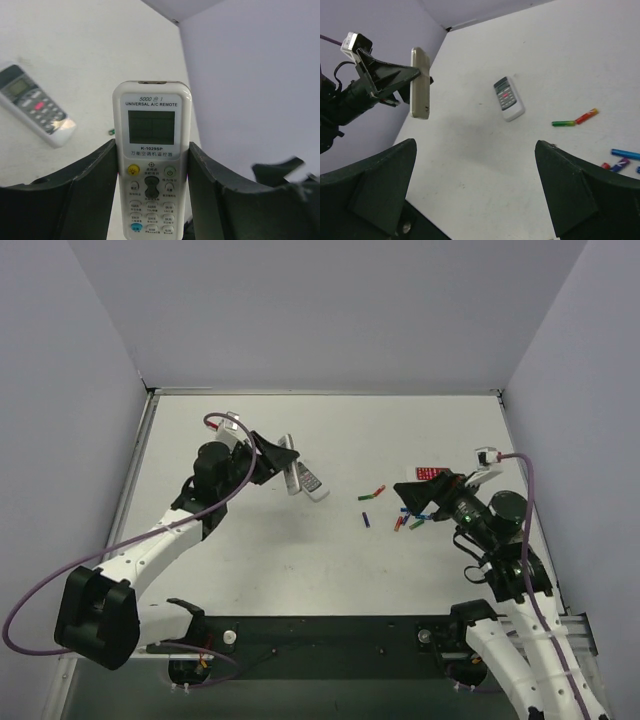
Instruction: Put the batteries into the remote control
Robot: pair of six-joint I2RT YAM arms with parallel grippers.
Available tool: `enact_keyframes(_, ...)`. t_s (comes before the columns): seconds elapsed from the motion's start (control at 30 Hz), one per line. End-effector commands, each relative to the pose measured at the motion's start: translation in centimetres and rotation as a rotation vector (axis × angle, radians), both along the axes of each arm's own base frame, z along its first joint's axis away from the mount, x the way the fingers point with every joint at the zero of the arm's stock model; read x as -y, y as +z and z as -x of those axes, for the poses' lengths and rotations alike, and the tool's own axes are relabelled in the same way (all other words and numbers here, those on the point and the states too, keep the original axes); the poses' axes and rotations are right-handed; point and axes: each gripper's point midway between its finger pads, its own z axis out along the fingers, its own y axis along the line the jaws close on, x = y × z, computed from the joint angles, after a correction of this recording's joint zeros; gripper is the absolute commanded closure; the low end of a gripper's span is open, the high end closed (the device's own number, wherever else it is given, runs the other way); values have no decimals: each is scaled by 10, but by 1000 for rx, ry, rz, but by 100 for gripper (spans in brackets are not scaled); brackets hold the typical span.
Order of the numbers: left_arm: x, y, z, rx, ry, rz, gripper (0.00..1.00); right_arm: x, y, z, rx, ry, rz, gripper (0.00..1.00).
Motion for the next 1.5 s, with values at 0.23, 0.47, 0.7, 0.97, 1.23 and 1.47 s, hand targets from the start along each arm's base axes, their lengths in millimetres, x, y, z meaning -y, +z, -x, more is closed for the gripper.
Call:
enact_keyframes(0.23, 77, 115, 69, 331, -266, 334, 100, -109, 52, 2, 94, 474, -384, 0)
enact_keyframes(0.47, 93, 139, 88, 385, -324, 473, 100, -147, 54, 6, 72, 605, -438, 0)
enact_keyframes(0.7, 96, 149, 97, 436, -337, 476, 100, -166, 60, 17, 64, 737, -494, 4)
enact_keyframes(0.97, 95, 151, 102, 467, -350, 482, 100, -178, 71, 33, 84, 857, -521, 32)
enact_keyframes(1.23, 89, 135, 100, 466, -322, 358, 55, -180, 59, 35, 63, 855, -449, 88)
enact_keyframes(1.47, 55, 114, 82, 393, -152, 6, 15, -164, 22, 19, 54, 648, -117, 100)
